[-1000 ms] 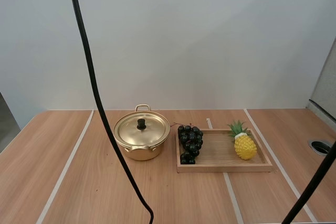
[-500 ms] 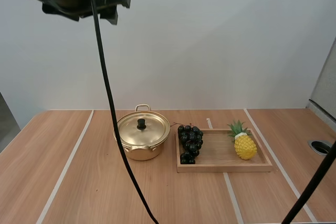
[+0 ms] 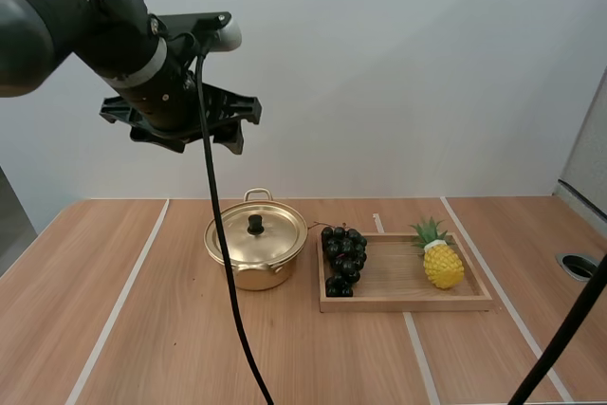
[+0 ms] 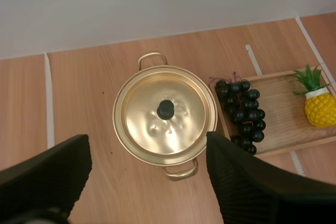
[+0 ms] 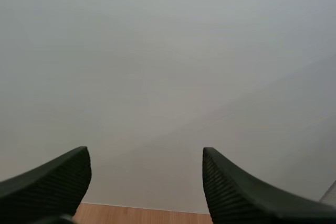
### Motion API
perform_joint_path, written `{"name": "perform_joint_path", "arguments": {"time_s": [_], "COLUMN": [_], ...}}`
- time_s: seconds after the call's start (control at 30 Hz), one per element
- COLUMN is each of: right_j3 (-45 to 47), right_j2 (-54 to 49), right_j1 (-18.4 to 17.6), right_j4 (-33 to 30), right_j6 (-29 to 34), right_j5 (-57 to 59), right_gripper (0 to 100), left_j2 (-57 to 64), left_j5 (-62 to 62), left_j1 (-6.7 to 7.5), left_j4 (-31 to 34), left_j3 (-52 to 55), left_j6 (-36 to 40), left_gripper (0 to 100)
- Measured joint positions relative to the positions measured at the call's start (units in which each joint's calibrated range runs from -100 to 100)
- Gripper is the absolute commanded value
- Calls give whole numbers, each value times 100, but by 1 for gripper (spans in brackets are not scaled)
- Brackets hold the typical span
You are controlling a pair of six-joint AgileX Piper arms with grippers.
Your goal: Open the pot, put the grape inside, and close it
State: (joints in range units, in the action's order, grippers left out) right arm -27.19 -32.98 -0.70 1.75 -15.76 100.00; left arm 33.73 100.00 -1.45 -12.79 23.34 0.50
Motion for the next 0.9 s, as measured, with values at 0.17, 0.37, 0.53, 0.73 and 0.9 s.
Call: {"name": "perform_joint_path", "arguments": {"time_s": [0.17, 0.37, 0.53, 0.73, 0.9], "right_j3": [0, 0, 0, 0, 0], "right_j2": [0, 0, 0, 0, 0], "right_j1": [0, 0, 0, 0, 0], "right_j4": [0, 0, 0, 124, 307], "right_j6": [0, 0, 0, 0, 0], "right_j5": [0, 0, 0, 0, 0], "right_gripper": [100, 100, 100, 100, 100], "left_j2": [-190, -525, -971, -1354, -1662], "left_j5": [-455, -1310, -1455, -1761, -2334], "left_j1": [0, 0, 0, 82, 260], "left_j4": [0, 0, -96, -194, -207], "left_j3": [296, 546, 604, 617, 759], "left_j6": [-185, -410, -831, -1237, -1385], "left_gripper": [100, 100, 100, 100, 100]}}
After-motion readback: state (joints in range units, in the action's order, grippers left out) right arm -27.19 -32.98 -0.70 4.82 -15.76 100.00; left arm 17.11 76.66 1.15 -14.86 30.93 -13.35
